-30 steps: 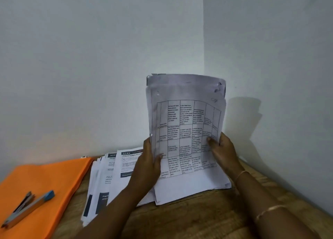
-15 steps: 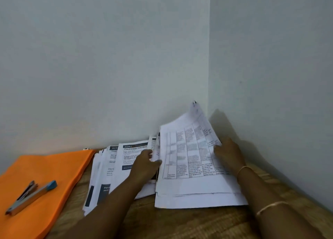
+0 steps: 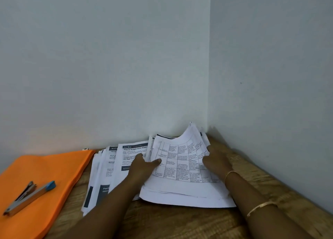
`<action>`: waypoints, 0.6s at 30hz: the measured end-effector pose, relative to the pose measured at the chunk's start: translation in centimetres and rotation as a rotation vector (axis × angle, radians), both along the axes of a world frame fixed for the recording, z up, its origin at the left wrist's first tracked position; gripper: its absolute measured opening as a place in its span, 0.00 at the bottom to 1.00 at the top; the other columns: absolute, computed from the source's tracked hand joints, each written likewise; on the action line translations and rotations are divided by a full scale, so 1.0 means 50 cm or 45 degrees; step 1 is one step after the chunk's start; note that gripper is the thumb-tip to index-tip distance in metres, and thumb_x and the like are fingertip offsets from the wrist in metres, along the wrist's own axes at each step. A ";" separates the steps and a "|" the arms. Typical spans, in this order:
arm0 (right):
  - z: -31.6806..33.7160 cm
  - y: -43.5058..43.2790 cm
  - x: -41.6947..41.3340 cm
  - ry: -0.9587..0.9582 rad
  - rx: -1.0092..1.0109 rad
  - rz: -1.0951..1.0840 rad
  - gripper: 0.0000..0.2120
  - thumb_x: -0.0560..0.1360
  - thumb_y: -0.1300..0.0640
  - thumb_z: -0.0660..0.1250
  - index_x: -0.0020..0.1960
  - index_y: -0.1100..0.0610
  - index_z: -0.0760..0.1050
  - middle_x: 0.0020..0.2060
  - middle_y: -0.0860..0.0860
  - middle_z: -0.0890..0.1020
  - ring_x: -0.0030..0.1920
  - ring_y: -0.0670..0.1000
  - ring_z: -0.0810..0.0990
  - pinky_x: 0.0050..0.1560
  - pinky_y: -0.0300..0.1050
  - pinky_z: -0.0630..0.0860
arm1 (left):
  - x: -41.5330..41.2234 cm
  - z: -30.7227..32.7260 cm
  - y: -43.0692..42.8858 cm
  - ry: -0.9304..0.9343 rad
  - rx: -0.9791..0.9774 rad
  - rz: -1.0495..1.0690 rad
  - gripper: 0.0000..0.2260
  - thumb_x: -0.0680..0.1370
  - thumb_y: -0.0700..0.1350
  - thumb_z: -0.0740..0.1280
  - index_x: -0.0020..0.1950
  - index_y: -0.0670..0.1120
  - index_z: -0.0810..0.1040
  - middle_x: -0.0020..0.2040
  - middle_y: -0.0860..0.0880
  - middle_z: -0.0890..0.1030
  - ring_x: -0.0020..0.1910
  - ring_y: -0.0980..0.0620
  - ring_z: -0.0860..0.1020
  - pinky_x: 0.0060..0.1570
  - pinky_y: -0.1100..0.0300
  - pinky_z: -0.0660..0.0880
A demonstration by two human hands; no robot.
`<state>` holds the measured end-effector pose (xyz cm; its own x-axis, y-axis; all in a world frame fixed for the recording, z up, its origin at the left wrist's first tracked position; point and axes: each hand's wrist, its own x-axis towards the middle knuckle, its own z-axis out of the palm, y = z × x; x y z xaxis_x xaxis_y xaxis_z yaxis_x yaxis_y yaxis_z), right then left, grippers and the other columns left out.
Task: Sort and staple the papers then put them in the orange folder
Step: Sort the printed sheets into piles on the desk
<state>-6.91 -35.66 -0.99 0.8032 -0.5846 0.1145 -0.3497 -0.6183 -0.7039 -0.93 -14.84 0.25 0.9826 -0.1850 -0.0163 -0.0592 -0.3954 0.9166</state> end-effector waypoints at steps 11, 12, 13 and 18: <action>-0.013 -0.025 0.012 -0.114 0.109 0.117 0.25 0.66 0.53 0.62 0.63 0.47 0.72 0.56 0.51 0.79 0.55 0.54 0.78 0.57 0.51 0.75 | 0.005 0.007 0.001 0.236 -0.253 -0.143 0.17 0.77 0.32 0.63 0.65 0.41 0.71 0.52 0.44 0.77 0.39 0.51 0.76 0.29 0.63 0.73; -0.011 -0.028 0.010 -0.184 0.154 0.122 0.24 0.67 0.54 0.64 0.64 0.47 0.72 0.57 0.51 0.79 0.54 0.53 0.79 0.56 0.49 0.76 | 0.009 0.007 0.002 0.234 -0.302 -0.139 0.18 0.77 0.32 0.63 0.66 0.43 0.70 0.54 0.44 0.77 0.42 0.49 0.77 0.32 0.62 0.74; -0.009 -0.033 0.008 -0.250 0.208 0.128 0.23 0.69 0.57 0.66 0.64 0.48 0.72 0.56 0.50 0.80 0.54 0.52 0.79 0.54 0.45 0.76 | 0.013 0.007 0.004 0.232 -0.361 -0.130 0.19 0.77 0.32 0.63 0.67 0.44 0.70 0.55 0.44 0.78 0.46 0.46 0.78 0.37 0.59 0.76; 0.012 -0.051 -0.007 -0.475 0.586 0.205 0.13 0.75 0.56 0.68 0.60 0.53 0.75 0.54 0.49 0.82 0.52 0.51 0.81 0.55 0.48 0.77 | 0.018 0.010 0.011 0.110 -0.561 -0.125 0.20 0.77 0.34 0.64 0.67 0.48 0.69 0.59 0.44 0.79 0.53 0.42 0.79 0.53 0.48 0.77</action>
<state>-7.28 -38.21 -0.40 0.8398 -0.5157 0.1696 0.0441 -0.2465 -0.9681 -0.01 -14.28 0.76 0.9587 -0.2845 0.0039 0.0069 0.0372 0.9993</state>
